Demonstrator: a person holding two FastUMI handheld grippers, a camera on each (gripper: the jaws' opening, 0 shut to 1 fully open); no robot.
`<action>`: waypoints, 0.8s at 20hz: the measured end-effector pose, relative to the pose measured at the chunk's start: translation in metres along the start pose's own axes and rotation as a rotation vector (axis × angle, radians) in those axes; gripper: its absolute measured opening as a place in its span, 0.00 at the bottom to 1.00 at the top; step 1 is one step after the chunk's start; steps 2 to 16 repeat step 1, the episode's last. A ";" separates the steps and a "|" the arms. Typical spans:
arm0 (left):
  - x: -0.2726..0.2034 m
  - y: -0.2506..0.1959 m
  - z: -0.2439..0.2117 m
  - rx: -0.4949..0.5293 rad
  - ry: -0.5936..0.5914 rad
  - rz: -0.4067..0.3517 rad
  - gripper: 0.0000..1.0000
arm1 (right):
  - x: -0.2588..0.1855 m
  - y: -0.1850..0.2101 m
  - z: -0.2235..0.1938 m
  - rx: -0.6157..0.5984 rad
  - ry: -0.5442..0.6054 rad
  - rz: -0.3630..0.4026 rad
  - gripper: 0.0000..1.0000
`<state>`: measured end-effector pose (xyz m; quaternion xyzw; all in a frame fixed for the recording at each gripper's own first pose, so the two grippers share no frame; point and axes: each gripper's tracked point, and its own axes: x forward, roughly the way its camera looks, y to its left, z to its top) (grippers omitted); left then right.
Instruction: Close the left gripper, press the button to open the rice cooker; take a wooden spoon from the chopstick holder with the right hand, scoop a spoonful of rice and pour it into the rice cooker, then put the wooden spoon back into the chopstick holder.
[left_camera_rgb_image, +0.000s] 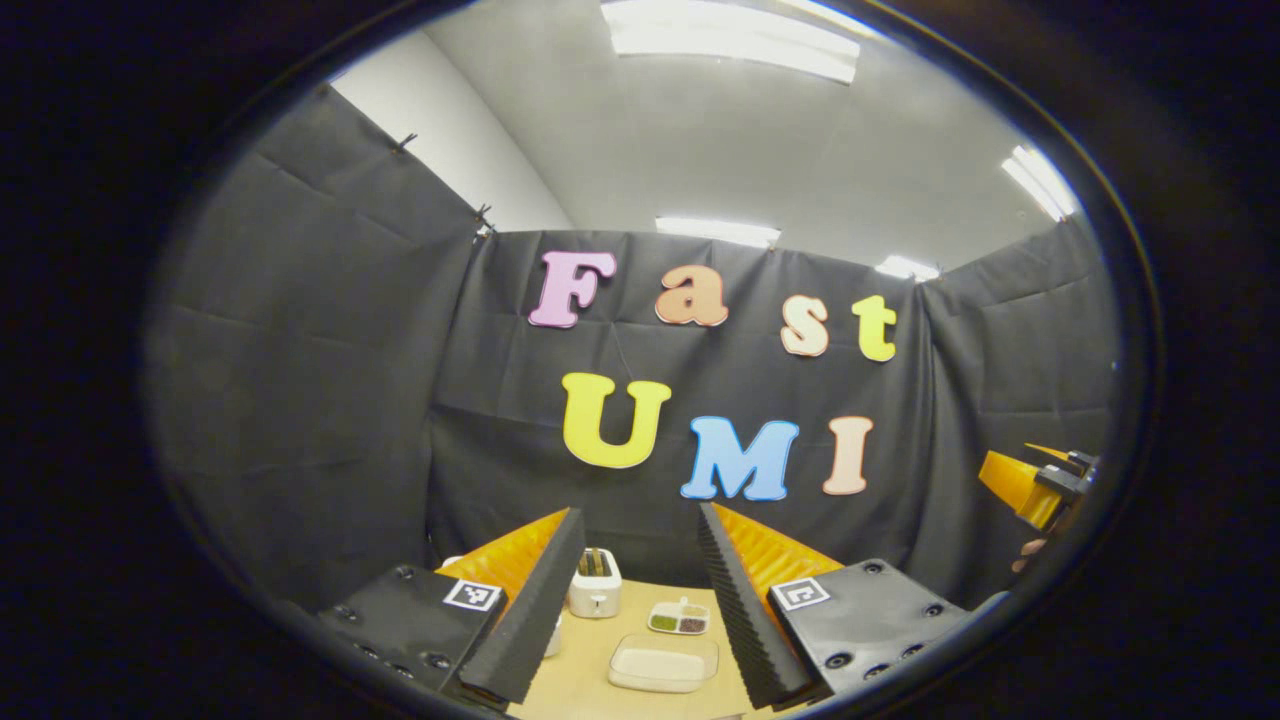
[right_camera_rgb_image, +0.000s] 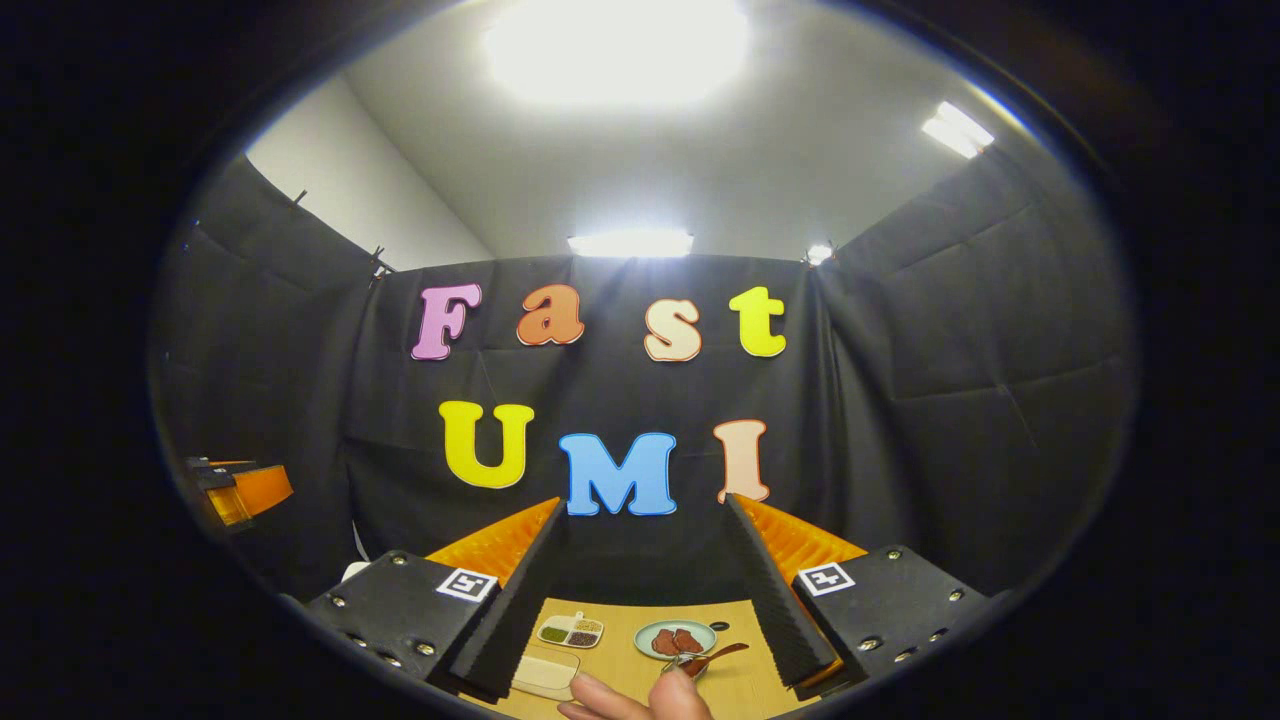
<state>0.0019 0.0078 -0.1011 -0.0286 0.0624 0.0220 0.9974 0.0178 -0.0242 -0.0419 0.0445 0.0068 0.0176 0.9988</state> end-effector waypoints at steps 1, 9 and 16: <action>0.000 0.000 0.000 0.000 -0.001 0.001 0.83 | -0.001 0.000 -0.001 -0.001 0.001 0.000 0.93; 0.000 0.000 0.000 0.000 -0.001 0.001 0.83 | -0.001 0.000 -0.001 -0.001 0.001 0.000 0.93; 0.000 0.000 0.000 0.000 -0.001 0.001 0.83 | -0.001 0.000 -0.001 -0.001 0.001 0.000 0.93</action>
